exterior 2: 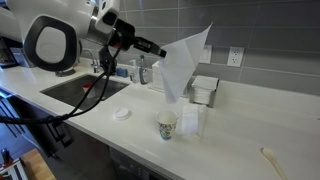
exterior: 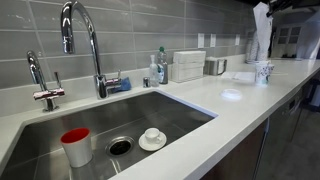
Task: Fold the white serviette diagonally in half, lift the white serviette and pour out the beans into the paper cup, put the white serviette back on the kitchen counter
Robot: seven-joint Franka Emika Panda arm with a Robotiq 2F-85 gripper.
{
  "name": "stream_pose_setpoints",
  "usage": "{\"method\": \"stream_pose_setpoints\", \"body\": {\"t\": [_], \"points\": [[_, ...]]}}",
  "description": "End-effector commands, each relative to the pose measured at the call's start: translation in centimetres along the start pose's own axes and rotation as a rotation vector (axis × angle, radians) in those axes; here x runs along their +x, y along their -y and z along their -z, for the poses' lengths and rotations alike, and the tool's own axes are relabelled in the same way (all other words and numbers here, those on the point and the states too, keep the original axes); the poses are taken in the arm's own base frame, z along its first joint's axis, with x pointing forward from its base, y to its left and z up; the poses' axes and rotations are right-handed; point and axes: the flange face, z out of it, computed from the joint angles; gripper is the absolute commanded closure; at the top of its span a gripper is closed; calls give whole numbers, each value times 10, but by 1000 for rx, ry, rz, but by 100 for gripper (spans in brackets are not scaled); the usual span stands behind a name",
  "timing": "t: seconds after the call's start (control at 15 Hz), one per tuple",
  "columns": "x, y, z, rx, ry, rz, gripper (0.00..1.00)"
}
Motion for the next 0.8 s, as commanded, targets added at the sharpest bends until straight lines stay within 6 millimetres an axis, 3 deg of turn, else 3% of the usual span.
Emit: {"method": "stream_pose_setpoints", "body": {"t": [0.0,0.07,0.13,0.2,0.27,0.73], "points": [[-7,-7,-1,-51,-19,22,100],[-9,2,0,-19,15,16,100],[-6,-13,-3,-82,-33,26,100],[-9,3,0,-22,20,31,100],[-8,-7,0,-69,-24,36,100],[-13,16,14,-24,-144,123,100]]}}
